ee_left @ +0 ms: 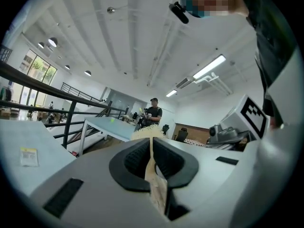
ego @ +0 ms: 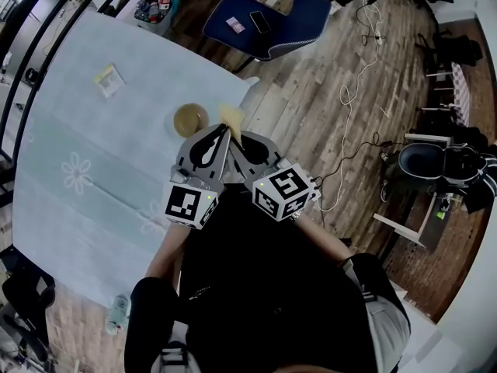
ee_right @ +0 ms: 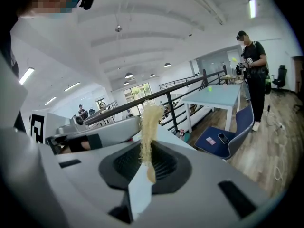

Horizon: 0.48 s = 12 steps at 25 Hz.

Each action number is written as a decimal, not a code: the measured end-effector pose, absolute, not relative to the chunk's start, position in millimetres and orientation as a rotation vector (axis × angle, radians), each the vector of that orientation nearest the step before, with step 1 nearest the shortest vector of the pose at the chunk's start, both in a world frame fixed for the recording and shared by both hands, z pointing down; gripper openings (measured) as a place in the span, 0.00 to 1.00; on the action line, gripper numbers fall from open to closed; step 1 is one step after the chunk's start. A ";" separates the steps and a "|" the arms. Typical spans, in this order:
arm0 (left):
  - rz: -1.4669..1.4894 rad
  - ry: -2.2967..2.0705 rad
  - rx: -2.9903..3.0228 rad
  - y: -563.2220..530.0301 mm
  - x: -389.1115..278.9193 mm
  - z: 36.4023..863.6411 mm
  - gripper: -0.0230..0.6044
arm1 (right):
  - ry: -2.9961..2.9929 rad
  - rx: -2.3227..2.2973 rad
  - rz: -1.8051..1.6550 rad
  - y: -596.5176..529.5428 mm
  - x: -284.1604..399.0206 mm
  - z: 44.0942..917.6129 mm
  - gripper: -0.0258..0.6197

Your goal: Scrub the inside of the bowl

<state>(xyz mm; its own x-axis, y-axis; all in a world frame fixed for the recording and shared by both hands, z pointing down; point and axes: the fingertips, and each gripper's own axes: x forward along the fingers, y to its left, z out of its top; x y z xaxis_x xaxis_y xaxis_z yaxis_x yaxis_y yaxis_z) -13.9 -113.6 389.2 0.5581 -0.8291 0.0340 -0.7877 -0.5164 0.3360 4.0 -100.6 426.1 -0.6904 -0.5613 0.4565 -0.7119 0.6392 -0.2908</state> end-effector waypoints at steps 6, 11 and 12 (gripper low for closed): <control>-0.164 -1.346 2.470 -116.1 -16.3 395.3 0.08 | -2.538 1.016 0.645 -100.1 6.1 426.9 0.12; -0.170 -1.345 2.450 -117.6 -16.9 395.7 0.08 | -2.530 1.021 0.636 -99.8 6.8 426.7 0.12; -0.170 -1.342 2.449 -117.6 -16.3 396.1 0.08 | -2.527 1.023 0.636 -99.9 7.4 427.1 0.12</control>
<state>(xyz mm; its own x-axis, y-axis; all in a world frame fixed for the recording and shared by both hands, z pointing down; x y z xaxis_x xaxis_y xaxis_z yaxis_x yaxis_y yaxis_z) -16.3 -117.6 396.1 0.5462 -0.8356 0.0590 -0.7946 -0.4946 0.3520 7.4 -99.9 427.1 -0.6828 -0.5646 0.4638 -0.7169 0.6403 -0.2758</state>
